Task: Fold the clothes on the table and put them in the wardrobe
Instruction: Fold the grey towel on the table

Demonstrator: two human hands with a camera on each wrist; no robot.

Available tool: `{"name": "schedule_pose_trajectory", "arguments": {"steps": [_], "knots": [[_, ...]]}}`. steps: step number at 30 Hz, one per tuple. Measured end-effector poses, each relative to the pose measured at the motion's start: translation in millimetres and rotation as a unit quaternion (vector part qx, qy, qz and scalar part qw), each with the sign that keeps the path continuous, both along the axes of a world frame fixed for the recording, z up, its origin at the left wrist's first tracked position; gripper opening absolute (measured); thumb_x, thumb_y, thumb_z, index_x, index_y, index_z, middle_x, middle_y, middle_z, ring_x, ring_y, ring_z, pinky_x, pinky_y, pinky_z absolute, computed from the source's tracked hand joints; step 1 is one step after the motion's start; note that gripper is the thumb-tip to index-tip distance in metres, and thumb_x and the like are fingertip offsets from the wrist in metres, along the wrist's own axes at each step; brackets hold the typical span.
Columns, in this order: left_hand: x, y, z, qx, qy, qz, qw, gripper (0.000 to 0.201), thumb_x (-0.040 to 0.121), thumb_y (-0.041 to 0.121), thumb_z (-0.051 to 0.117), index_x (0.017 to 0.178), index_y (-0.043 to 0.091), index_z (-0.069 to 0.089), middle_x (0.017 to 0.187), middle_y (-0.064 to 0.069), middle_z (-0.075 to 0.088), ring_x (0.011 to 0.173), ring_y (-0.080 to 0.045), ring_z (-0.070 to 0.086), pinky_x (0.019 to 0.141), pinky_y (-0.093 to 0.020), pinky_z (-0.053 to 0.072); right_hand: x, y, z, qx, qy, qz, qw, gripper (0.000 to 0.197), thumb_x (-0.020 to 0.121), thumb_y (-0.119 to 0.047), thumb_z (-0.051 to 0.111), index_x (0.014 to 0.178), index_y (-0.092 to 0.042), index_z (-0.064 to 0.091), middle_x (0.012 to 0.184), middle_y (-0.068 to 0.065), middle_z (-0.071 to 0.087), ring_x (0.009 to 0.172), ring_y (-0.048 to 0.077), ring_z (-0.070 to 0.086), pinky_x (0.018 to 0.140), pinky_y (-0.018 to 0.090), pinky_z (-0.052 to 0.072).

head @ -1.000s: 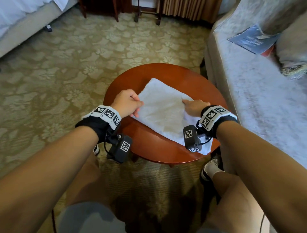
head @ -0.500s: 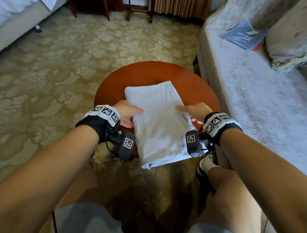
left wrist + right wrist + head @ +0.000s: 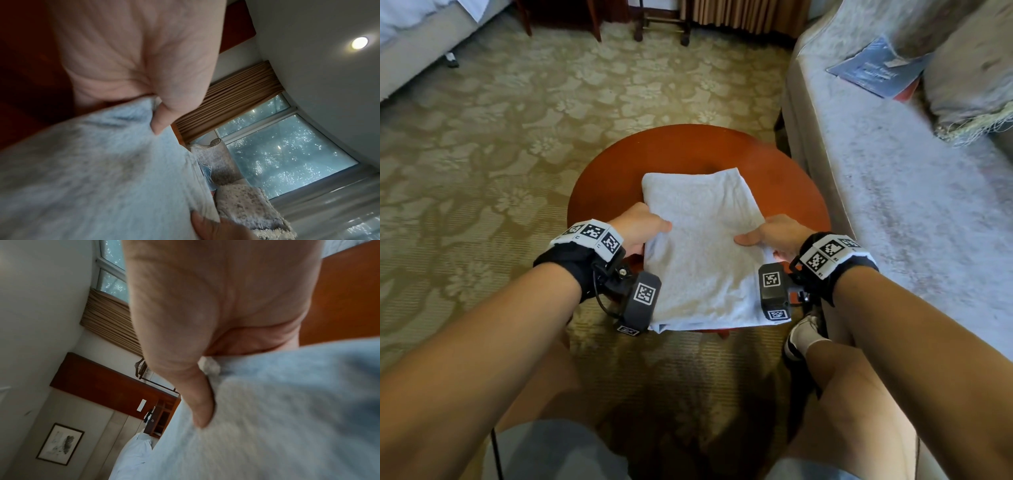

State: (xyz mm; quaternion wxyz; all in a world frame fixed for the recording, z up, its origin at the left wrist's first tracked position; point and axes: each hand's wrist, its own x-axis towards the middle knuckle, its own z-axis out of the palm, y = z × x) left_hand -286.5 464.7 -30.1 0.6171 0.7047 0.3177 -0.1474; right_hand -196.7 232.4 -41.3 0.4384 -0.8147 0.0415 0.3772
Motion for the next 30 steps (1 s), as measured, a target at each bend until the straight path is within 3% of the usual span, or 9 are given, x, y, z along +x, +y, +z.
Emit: {"name": "schedule_pose_trajectory", "arguments": {"steps": [2, 5, 8, 10, 14, 18, 24, 27, 30], "knots": [[0.5, -1.7, -1.9, 0.012, -0.016, 0.027, 0.999, 0.042, 0.088, 0.018, 0.067, 0.124, 0.003, 0.051, 0.117, -0.011, 0.063, 0.106, -0.027, 0.063, 0.094, -0.049, 0.051, -1.5, 0.8, -0.8, 0.042, -0.018, -0.038, 0.998, 0.046, 0.075, -0.021, 0.084, 0.116, -0.011, 0.064, 0.109, 0.007, 0.073, 0.099, 0.032, 0.070, 0.092, 0.052, 0.055], [-0.6, 0.5, -4.5, 0.014, -0.034, 0.067, 0.997, 0.078, 0.067, 0.032, 0.081, 0.131, 0.010, 0.041, 0.123, -0.006, 0.058, 0.110, -0.025, 0.061, 0.091, -0.051, 0.052, -3.3, 1.7, -1.4, 0.068, -0.053, -0.089, 0.992, 0.065, 0.072, -0.028, 0.086, 0.125, -0.014, 0.052, 0.116, 0.007, 0.067, 0.100, 0.031, 0.068, 0.089, 0.051, 0.056], [-7.1, 3.5, 0.5, -0.017, -0.071, 0.071, 0.995, 0.078, 0.074, 0.012, 0.081, 0.130, 0.031, 0.031, 0.133, 0.000, 0.043, 0.120, -0.024, 0.050, 0.099, -0.054, 0.046, -4.9, -3.1, 1.1, 0.105, -0.094, -0.114, 0.983, 0.079, 0.077, -0.023, 0.083, 0.139, -0.035, 0.035, 0.123, 0.001, 0.056, 0.105, 0.030, 0.065, 0.089, 0.053, 0.056], [-11.6, 6.6, 4.2, -0.047, -0.093, 0.029, 0.994, 0.074, 0.073, -0.006, 0.075, 0.121, 0.040, 0.042, 0.139, -0.001, 0.042, 0.123, -0.026, 0.049, 0.099, -0.054, 0.046, -6.8, -6.1, 4.6, 0.145, -0.106, -0.094, 0.979, 0.063, 0.083, -0.012, 0.076, 0.128, -0.045, 0.047, 0.129, 0.002, 0.055, 0.102, 0.029, 0.066, 0.083, 0.053, 0.058], [-18.1, 9.1, 7.7, -0.017, -0.110, -0.049, 0.993, 0.061, 0.073, -0.018, 0.068, 0.111, 0.030, 0.067, 0.138, -0.001, 0.047, 0.123, -0.023, 0.050, 0.094, -0.040, 0.052, -11.2, -11.7, 11.0, 0.155, -0.131, -0.030, 0.979, 0.037, 0.087, 0.001, 0.069, 0.106, -0.030, 0.075, 0.133, -0.001, 0.059, 0.081, 0.009, 0.064, 0.064, 0.026, 0.057], [-21.5, 7.2, 4.7, 0.075, -0.118, -0.085, 0.986, 0.068, 0.065, -0.013, 0.078, 0.117, 0.029, 0.066, 0.138, -0.003, 0.047, 0.125, -0.023, 0.048, 0.101, -0.044, 0.048, -11.6, -13.6, 12.0, 0.120, -0.123, 0.007, 0.985, 0.064, 0.076, 0.003, 0.078, 0.123, -0.038, 0.064, 0.132, -0.003, 0.056, 0.117, 0.021, 0.059, 0.097, 0.043, 0.054], [-26.3, 7.3, 0.9, 0.169, -0.117, -0.107, 0.973, 0.070, 0.068, -0.008, 0.078, 0.129, 0.020, 0.057, 0.139, -0.006, 0.049, 0.129, -0.025, 0.045, 0.104, -0.043, 0.044, -17.5, -12.3, 13.7, 0.077, -0.160, 0.001, 0.984, 0.071, 0.073, 0.008, 0.077, 0.129, -0.032, 0.060, 0.133, -0.002, 0.053, 0.122, 0.023, 0.053, 0.101, 0.044, 0.051], [-30.5, 0.9, 6.3, 0.261, -0.139, -0.109, 0.949, 0.036, 0.074, -0.005, 0.074, 0.108, 0.005, 0.067, 0.111, -0.013, 0.064, 0.104, -0.028, 0.062, 0.087, -0.042, 0.053, -22.1, -9.9, 13.9, 0.027, -0.214, 0.016, 0.976, 0.061, 0.075, 0.003, 0.078, 0.126, -0.027, 0.063, 0.132, 0.000, 0.057, 0.117, 0.022, 0.058, 0.097, 0.038, 0.052], [-35.5, -1.9, 13.7, 0.343, -0.160, -0.121, 0.918, 0.013, 0.079, -0.001, 0.070, 0.090, 0.006, 0.067, 0.091, -0.013, 0.063, 0.081, -0.023, 0.057, 0.079, -0.041, 0.053, -29.0, -8.3, 19.0, -0.029, -0.275, 0.037, 0.960, 0.052, 0.079, -0.006, 0.078, 0.126, -0.023, 0.063, 0.128, -0.001, 0.060, 0.109, 0.018, 0.060, 0.090, 0.028, 0.048]]}}
